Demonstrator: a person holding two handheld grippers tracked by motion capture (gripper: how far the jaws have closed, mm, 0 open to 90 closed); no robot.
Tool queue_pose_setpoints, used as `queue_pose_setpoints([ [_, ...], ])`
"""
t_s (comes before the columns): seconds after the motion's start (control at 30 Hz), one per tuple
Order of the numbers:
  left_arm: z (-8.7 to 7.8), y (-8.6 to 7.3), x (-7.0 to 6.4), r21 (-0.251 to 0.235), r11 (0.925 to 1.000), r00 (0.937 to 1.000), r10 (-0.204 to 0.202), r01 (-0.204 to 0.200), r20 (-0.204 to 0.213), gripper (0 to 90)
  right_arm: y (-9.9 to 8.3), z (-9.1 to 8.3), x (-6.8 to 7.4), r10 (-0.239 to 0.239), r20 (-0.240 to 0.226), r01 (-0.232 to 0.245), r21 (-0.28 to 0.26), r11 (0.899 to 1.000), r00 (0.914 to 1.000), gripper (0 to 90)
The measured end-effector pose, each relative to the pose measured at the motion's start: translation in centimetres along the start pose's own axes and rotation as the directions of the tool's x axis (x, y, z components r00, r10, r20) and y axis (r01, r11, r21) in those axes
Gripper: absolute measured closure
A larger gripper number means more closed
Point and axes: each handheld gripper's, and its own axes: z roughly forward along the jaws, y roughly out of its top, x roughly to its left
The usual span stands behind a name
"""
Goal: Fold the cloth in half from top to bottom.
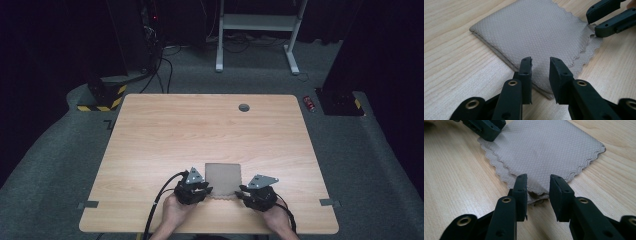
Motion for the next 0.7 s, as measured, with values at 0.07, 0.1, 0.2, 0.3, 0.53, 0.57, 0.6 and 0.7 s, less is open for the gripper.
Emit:
queue_pose_setpoints([
  [0.07, 0.0, -0.1, -0.1, -0.006, 1.0, 1.0, -0.006, 0.006, 0.001, 70.6, 0.0, 0.2, 0.0, -0.009, 0.007, 0.009, 0.004, 1.0, 0.9999, 73.1],
  [0.1, 0.0, -0.2, 0.0, -0.006, 1.0, 1.0, -0.005, 0.005, 0.003, 70.2, 0.0, 0.2, 0.1, -0.012, 0.011, 0.012, 0.001, 1.0, 0.9999, 76.7],
  [0.2, 0.0, -0.2, -0.1, -0.007, 1.0, 1.0, -0.002, 0.002, 0.003, 67.5, 0.0, 0.2, 0.2, -0.023, 0.016, 0.023, -0.003, 1.0, 0.9996, 86.9],
  [0.3, 0.0, -0.3, -0.1, -0.009, 1.0, 1.0, 0.001, -0.001, -0.001, 65.1, 0.1, 0.3, 0.4, -0.036, 0.022, 0.036, 0.002, 0.999, 0.9991, 89.3],
  [0.53, -0.1, -0.4, -0.2, -0.012, 0.9999, 1.0, -0.009, 0.009, -0.002, 61.2, 0.4, -0.6, 1.0, -0.046, 0.005, 0.046, -0.017, 0.999, 0.9989, 89.0],
  [0.57, -0.1, -0.5, -0.3, -0.011, 0.9999, 0.9999, -0.011, 0.011, -0.003, 60.6, 0.4, -0.6, 1.1, -0.046, 0.001, 0.046, -0.015, 0.999, 0.9989, 88.9],
  [0.6, -0.2, -0.5, -0.2, -0.004, 1.0, 1.0, -0.008, 0.008, -0.004, 60.2, 0.4, -0.7, 1.1, -0.049, -0.001, 0.049, -0.013, 0.999, 0.9988, 88.8],
  [0.7, -0.4, -0.8, -0.2, -0.007, 0.9997, 0.9998, -0.022, 0.022, 0.004, 59.8, 0.2, -0.5, 1.1, -0.049, -0.003, 0.049, 0.003, 0.999, 0.9988, 88.6],
])
